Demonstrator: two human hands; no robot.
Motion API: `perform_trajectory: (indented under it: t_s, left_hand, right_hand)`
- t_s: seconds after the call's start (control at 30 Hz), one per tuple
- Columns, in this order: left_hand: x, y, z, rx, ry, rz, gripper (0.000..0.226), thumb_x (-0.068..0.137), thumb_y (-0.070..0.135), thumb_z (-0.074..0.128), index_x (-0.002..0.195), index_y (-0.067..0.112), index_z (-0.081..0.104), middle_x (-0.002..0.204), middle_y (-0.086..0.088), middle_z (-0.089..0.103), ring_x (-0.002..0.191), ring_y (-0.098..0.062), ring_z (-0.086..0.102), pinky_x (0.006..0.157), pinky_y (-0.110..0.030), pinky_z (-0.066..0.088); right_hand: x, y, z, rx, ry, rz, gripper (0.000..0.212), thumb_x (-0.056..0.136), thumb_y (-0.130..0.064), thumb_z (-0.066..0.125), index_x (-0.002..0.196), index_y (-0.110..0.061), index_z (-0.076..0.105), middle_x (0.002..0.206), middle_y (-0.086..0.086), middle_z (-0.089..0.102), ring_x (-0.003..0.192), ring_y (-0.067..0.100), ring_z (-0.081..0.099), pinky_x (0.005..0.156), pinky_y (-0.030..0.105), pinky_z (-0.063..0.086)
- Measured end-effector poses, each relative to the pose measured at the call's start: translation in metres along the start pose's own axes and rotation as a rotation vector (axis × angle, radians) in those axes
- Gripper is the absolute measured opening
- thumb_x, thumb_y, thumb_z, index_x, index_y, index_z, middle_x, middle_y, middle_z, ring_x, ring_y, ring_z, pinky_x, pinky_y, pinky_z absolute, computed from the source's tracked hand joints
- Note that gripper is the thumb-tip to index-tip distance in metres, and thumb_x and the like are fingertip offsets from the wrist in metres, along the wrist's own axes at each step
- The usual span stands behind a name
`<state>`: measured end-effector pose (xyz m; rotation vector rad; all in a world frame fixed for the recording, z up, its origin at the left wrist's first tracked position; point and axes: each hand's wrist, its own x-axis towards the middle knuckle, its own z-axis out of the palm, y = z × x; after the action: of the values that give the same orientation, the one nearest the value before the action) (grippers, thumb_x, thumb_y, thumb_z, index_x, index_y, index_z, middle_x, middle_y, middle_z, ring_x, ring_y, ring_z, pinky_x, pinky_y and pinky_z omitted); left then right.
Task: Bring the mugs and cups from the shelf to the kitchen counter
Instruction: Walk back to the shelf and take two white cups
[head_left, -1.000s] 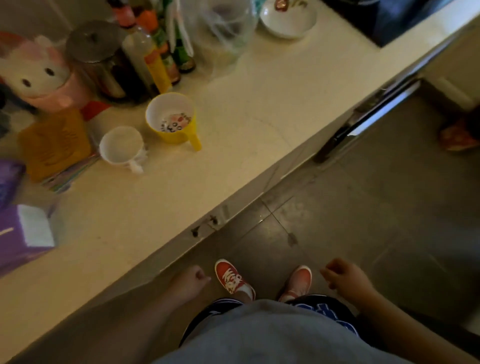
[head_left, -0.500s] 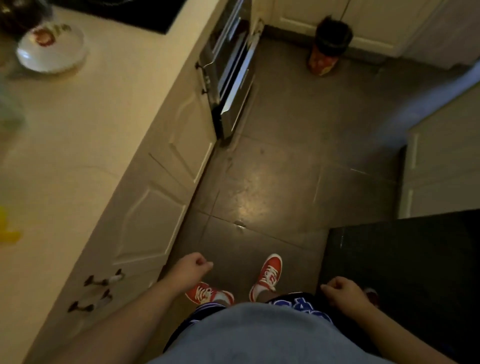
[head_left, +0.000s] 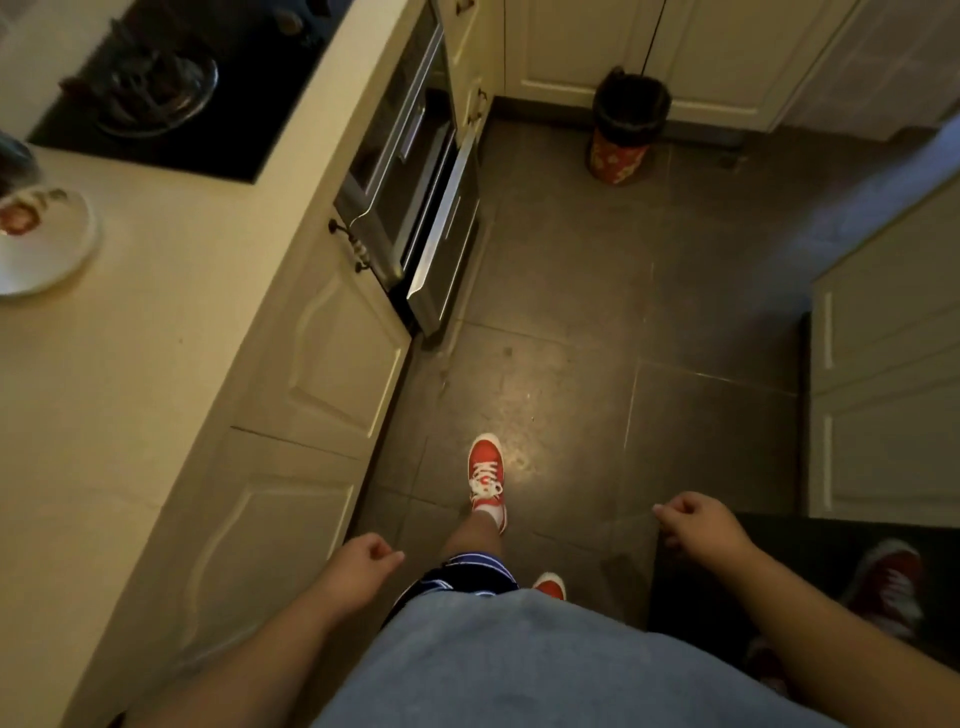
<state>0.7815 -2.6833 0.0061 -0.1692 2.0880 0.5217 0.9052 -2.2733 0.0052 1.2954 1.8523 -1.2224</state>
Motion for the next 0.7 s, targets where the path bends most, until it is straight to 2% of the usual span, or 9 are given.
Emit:
perform_trajectory:
  t_s: [0.13,0.23,0.33,0.43,0.5,0.57,0.7]
  left_hand:
    - [0.054,0.039,-0.033,0.044,-0.010,0.006,0.017,0.093,0.036,0.057,0.089,0.020,0.062,0.087,-0.002,0.067,0.080,-0.016,0.063,0.070,-0.029,0.051]
    - [0.097,0.085,-0.069,0.102,-0.041,0.031,0.016,0.093,0.033,0.058,0.089,0.019,0.061,0.086,-0.004,0.066,0.078,-0.016,0.062,0.067,-0.028,0.049]
    - [0.135,0.147,-0.103,0.127,-0.041,0.062,0.020,0.093,0.034,0.059,0.087,0.016,0.062,0.081,-0.005,0.066,0.073,-0.018,0.061,0.068,-0.033,0.048]
    - [0.170,0.220,-0.129,0.159,-0.056,0.147,0.019,0.092,0.035,0.060,0.084,0.018,0.063,0.078,-0.004,0.066,0.072,-0.018,0.063,0.064,-0.031,0.049]
    - [0.187,0.272,-0.137,0.191,-0.063,0.196,0.018,0.091,0.036,0.061,0.081,0.021,0.062,0.077,-0.003,0.067,0.071,-0.017,0.063,0.062,-0.030,0.047]
    - [0.201,0.328,-0.138,0.213,-0.081,0.240,0.018,0.090,0.037,0.062,0.079,0.022,0.062,0.076,-0.003,0.067,0.069,-0.017,0.063,0.062,-0.031,0.047]
    - [0.223,0.442,-0.122,0.252,-0.155,0.361,0.015,0.091,0.038,0.060,0.080,0.026,0.060,0.076,-0.002,0.066,0.066,-0.014,0.063,0.057,-0.027,0.046]
  right_hand:
    - [0.045,-0.060,-0.023,0.035,0.066,-0.060,0.025,0.087,-0.028,0.065,0.084,-0.004,0.063,0.082,0.017,0.070,0.070,0.027,0.065,0.072,0.044,0.056]
    - [0.069,-0.096,-0.048,0.065,0.054,-0.027,0.022,0.088,-0.029,0.064,0.086,-0.007,0.064,0.083,0.015,0.069,0.076,0.029,0.067,0.079,0.050,0.057]
    - [0.083,-0.116,-0.076,0.107,0.069,0.039,0.018,0.087,-0.029,0.064,0.086,-0.011,0.065,0.085,0.014,0.070,0.078,0.030,0.069,0.078,0.049,0.059]
    - [0.089,-0.122,-0.105,0.139,0.136,0.100,0.014,0.087,-0.028,0.065,0.085,-0.014,0.065,0.082,0.011,0.070,0.075,0.025,0.069,0.071,0.042,0.060]
    - [0.090,-0.118,-0.124,0.180,0.172,0.152,0.015,0.087,-0.026,0.067,0.084,-0.011,0.066,0.076,0.012,0.069,0.068,0.025,0.067,0.064,0.036,0.056]
    - [0.093,-0.110,-0.141,0.229,0.192,0.203,0.017,0.087,-0.023,0.067,0.085,-0.006,0.066,0.074,0.014,0.068,0.065,0.027,0.065,0.063,0.036,0.053]
    - [0.113,-0.091,-0.173,0.297,0.143,0.356,0.017,0.090,-0.023,0.063,0.088,-0.006,0.065,0.083,0.017,0.069,0.074,0.030,0.066,0.064,0.037,0.053]
